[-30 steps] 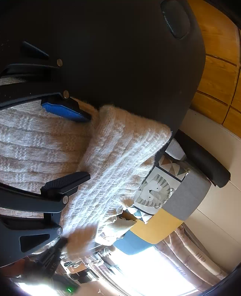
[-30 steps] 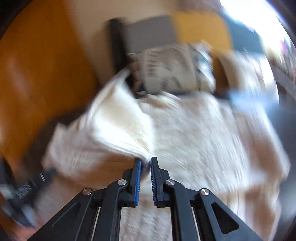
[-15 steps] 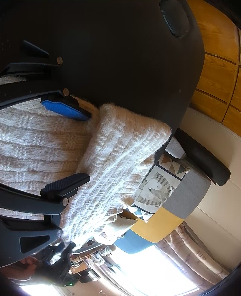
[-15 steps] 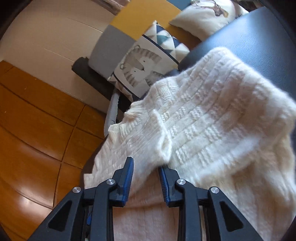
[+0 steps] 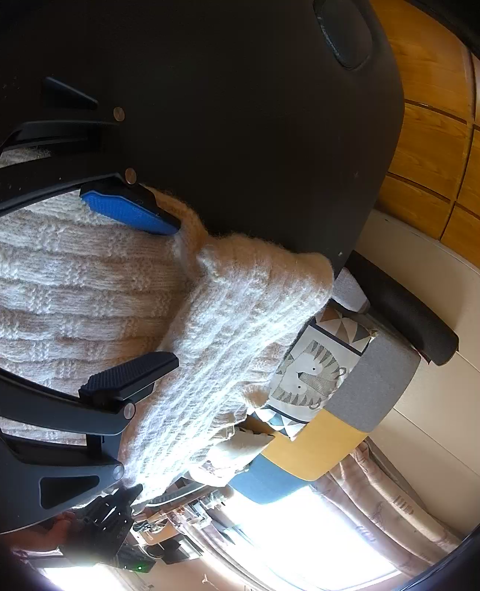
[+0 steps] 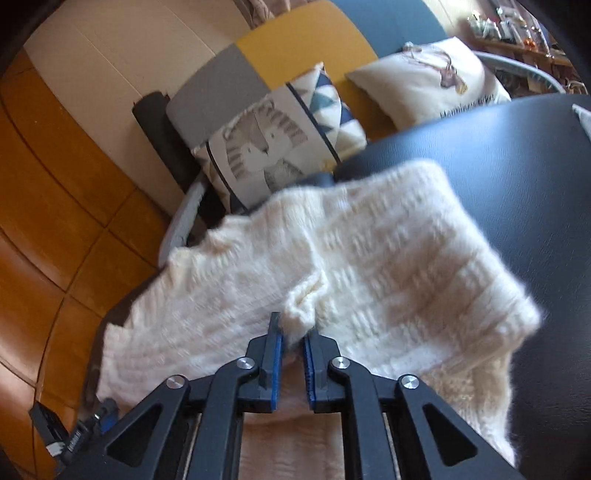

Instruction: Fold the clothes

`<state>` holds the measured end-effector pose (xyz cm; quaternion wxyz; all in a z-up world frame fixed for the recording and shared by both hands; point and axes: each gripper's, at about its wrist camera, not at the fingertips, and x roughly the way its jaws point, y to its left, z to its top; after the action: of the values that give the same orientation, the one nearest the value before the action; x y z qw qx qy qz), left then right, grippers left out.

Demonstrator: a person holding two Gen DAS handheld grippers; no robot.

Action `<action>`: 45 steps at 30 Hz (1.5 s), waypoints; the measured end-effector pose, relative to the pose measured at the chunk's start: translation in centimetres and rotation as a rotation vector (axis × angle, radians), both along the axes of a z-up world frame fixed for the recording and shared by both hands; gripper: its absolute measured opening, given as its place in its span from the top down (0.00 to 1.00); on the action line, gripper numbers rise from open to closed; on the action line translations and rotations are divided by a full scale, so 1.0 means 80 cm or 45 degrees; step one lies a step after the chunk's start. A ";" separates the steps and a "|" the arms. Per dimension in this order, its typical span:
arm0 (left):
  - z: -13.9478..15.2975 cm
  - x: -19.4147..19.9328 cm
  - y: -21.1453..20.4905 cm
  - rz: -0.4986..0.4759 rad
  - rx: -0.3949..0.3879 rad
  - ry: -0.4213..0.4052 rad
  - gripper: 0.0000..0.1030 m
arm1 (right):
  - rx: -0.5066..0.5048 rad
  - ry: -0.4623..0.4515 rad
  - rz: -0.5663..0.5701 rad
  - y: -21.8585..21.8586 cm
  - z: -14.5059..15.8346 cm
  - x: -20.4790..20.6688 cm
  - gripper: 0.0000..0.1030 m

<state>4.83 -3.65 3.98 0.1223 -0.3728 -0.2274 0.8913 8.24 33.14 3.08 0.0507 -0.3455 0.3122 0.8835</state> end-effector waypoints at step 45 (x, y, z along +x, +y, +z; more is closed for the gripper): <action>0.018 -0.070 -0.006 0.202 -0.575 -0.193 0.40 | 0.583 0.011 0.244 -0.063 -0.004 -0.019 0.83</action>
<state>-0.77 -4.15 5.41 -0.0518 -0.4375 -0.0595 0.8957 6.73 28.13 2.74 0.0422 -0.3495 0.0700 0.9334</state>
